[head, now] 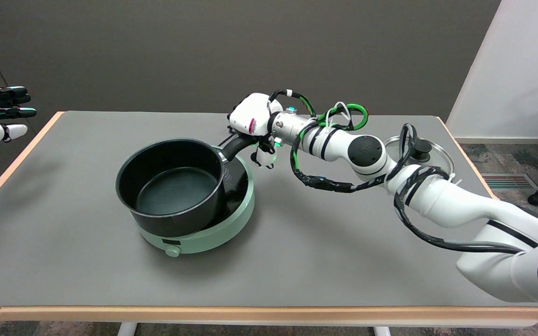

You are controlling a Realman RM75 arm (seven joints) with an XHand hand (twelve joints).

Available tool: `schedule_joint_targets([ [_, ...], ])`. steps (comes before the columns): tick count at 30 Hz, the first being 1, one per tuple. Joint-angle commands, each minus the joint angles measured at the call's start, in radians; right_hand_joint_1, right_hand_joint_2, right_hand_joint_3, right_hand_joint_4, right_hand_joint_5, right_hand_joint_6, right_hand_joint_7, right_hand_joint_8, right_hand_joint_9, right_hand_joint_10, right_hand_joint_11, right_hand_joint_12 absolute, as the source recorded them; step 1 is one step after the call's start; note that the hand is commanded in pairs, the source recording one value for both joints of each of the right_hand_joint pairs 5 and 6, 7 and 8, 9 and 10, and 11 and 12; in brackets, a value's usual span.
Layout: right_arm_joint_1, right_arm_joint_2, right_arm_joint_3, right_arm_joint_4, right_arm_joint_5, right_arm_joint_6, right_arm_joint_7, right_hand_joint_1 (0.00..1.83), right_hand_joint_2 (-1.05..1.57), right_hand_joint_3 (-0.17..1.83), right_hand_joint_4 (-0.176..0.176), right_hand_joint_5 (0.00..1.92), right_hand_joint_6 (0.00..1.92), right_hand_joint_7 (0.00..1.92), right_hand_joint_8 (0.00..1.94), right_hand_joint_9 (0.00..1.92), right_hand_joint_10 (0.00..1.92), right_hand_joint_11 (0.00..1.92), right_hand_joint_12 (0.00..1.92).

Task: Pick up the pot.

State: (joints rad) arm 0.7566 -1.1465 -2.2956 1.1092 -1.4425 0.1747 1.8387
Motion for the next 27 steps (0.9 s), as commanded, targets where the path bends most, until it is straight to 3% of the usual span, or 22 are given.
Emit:
schedule_joint_targets([
  [1,-0.005,0.008,-0.005,0.008,0.01,0.008,0.013,1.21,0.31,1.21,-0.037,1.88,1.88,1.88,1.88,1.88,1.88,1.88,1.88],
  [10,-0.003,0.017,-0.001,0.006,0.068,0.0,0.016,1.12,0.57,1.39,-0.044,1.87,1.87,1.87,1.87,1.87,1.87,1.87,1.87],
  [12,-0.001,0.021,0.0,0.005,0.087,-0.001,0.018,0.97,0.88,1.31,-0.053,1.87,1.87,1.87,1.87,1.87,1.87,1.87,1.87],
  [13,-0.001,0.022,0.001,0.005,0.093,-0.001,0.018,0.83,1.01,1.12,-0.051,1.87,1.87,1.87,1.87,1.87,1.87,1.87,1.87],
  [14,-0.001,0.024,0.002,0.004,0.101,-0.001,0.018,0.82,0.99,1.12,-0.048,1.87,1.87,1.87,1.87,1.87,1.87,1.87,1.87],
  [15,-0.002,0.027,0.002,0.004,0.107,-0.002,0.018,0.84,0.78,1.36,-0.044,1.88,1.88,1.88,1.88,1.88,1.88,1.88,1.88],
  [16,-0.003,0.029,0.003,0.003,0.111,-0.004,0.018,0.84,0.72,1.37,-0.039,1.88,1.88,1.88,1.88,1.88,1.88,1.88,1.88],
  [18,-0.008,0.032,0.003,0.004,0.118,-0.014,0.018,0.74,0.98,1.06,-0.036,1.89,1.89,1.89,1.89,1.89,1.89,1.89,1.89],
  [22,-0.011,0.034,0.003,0.006,0.128,-0.02,0.018,0.57,1.3,0.7,-0.041,1.91,1.91,1.91,1.91,1.91,1.91,1.91,1.91],
  [25,-0.012,0.037,0.0,0.011,0.125,-0.026,0.018,0.61,1.42,0.51,-0.049,1.89,1.89,1.89,1.89,1.89,1.89,1.89,1.89],
  [27,-0.013,0.038,0.0,0.014,0.123,-0.032,0.017,0.71,1.35,0.48,-0.049,1.88,1.88,1.88,1.88,1.88,1.88,1.88,1.88],
])
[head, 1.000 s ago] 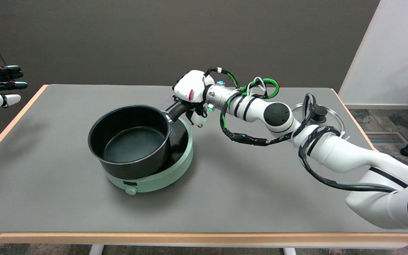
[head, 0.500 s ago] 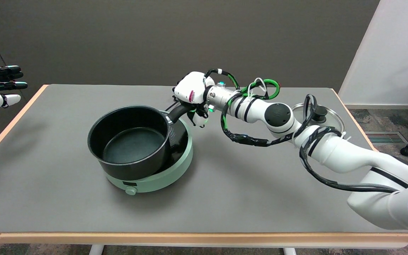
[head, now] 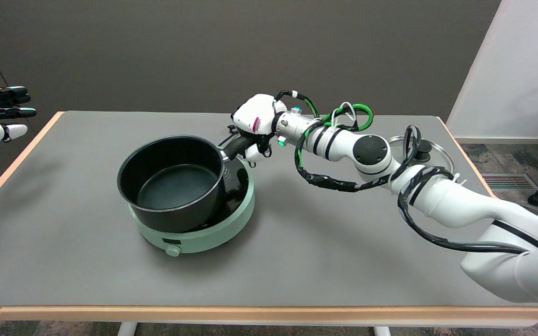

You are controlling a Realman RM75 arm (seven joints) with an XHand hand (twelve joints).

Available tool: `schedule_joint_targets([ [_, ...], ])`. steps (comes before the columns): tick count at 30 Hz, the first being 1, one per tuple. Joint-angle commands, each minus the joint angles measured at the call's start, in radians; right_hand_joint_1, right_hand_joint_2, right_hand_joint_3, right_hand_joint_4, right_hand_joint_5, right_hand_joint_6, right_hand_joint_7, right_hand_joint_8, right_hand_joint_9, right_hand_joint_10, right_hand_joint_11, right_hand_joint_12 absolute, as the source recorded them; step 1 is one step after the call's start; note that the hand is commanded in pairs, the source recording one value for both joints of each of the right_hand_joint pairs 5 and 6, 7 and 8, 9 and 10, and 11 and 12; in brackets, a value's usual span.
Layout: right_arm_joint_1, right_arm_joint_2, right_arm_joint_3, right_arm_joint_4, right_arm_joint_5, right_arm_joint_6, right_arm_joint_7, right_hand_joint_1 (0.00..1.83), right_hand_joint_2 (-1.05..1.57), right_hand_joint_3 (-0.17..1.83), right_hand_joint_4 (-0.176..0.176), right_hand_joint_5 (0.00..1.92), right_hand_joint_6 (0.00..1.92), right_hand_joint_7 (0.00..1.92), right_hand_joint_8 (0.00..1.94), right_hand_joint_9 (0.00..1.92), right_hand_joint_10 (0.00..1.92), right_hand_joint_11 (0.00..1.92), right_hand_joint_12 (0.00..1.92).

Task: Pick up the pot.

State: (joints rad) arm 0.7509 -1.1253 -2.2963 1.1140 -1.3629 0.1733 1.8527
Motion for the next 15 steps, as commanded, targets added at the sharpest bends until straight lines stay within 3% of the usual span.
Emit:
schedule_joint_targets([
  [1,-0.009,0.019,0.002,0.012,0.043,-0.039,0.002,0.74,1.31,0.54,-0.049,1.87,1.87,1.87,1.87,1.87,1.87,1.87,1.87],
  [8,-0.012,0.038,0.016,0.044,0.041,-0.072,0.0,0.83,1.21,0.84,-0.054,1.86,1.86,1.86,1.86,1.86,1.86,1.86,1.86],
  [15,-0.009,0.067,0.077,0.091,0.04,-0.072,-0.003,0.86,1.19,0.96,-0.064,1.83,1.83,1.83,1.83,1.83,1.83,1.83,1.83],
])
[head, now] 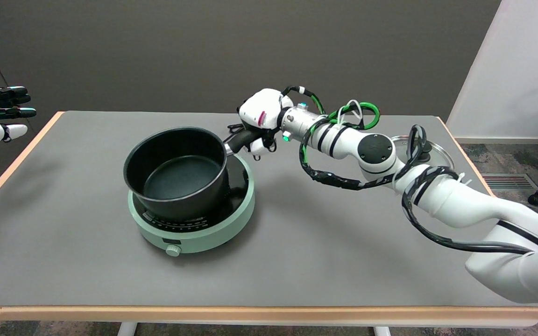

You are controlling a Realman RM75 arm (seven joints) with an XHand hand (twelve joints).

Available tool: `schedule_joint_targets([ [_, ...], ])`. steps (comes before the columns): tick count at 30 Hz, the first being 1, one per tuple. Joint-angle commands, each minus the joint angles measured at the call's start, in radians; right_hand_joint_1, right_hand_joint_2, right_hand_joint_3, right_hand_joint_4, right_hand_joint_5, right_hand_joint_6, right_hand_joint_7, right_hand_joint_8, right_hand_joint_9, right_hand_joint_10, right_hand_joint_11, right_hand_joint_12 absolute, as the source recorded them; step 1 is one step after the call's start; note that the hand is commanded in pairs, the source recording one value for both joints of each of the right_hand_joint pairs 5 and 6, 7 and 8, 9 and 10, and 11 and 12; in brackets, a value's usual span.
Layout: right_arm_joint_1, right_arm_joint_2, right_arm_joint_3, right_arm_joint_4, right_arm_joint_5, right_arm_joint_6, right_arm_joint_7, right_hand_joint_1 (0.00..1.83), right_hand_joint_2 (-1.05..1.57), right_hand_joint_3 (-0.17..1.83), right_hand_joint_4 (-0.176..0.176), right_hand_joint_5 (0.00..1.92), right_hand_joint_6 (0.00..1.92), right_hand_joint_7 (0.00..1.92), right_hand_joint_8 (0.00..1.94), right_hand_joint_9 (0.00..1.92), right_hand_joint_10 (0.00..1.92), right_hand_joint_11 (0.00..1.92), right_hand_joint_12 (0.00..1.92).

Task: Pick up the pot.

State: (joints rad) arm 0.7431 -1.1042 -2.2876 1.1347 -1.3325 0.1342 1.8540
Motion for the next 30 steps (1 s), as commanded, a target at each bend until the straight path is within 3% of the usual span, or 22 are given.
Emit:
schedule_joint_targets([
  [1,0.001,0.053,0.075,0.082,0.01,-0.033,-0.003,0.86,1.19,0.97,-0.065,1.83,1.83,1.83,1.83,1.83,1.83,1.83,1.83],
  [14,-0.049,0.197,0.229,0.213,0.077,-0.024,0.003,0.87,1.17,1.03,-0.072,1.82,1.82,1.82,1.82,1.82,1.82,1.82,1.82],
  [30,-0.451,0.309,0.656,0.267,0.123,-0.02,-0.002,0.88,1.16,1.05,-0.074,1.81,1.81,1.81,1.81,1.81,1.81,1.81,1.81],
])
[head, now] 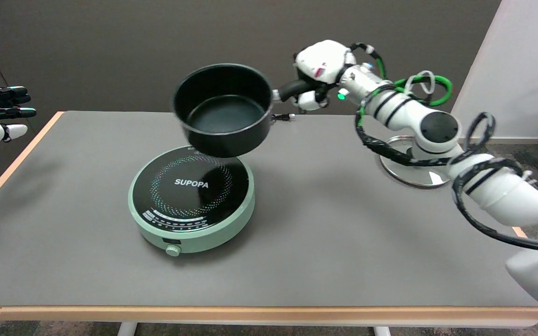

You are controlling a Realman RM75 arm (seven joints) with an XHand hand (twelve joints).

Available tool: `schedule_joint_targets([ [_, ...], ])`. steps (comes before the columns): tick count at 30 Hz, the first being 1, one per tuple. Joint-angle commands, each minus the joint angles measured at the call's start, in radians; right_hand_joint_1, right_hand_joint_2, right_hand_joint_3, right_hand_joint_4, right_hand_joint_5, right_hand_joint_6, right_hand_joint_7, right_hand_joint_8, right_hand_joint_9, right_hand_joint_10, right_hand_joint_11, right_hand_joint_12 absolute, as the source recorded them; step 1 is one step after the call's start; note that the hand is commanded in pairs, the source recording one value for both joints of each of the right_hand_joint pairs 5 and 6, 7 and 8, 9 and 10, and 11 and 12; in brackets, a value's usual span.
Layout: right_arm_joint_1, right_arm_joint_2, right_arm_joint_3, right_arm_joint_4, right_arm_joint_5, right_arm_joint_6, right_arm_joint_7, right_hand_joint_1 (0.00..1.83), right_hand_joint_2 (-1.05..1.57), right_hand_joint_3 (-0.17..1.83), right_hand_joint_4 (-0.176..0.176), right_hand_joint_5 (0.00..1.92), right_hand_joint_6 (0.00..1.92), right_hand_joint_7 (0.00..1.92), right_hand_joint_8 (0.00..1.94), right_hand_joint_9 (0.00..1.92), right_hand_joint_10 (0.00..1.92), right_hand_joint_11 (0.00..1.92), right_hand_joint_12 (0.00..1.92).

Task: Pick up the pot.

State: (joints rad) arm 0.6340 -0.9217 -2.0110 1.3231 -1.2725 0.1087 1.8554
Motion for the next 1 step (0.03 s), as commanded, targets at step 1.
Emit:
schedule_joint_targets([
  [1,-0.366,0.128,0.4,0.08,0.063,0.005,-0.004,0.88,1.16,1.05,-0.074,1.81,1.81,1.81,1.81,1.81,1.81,1.81,1.81],
])
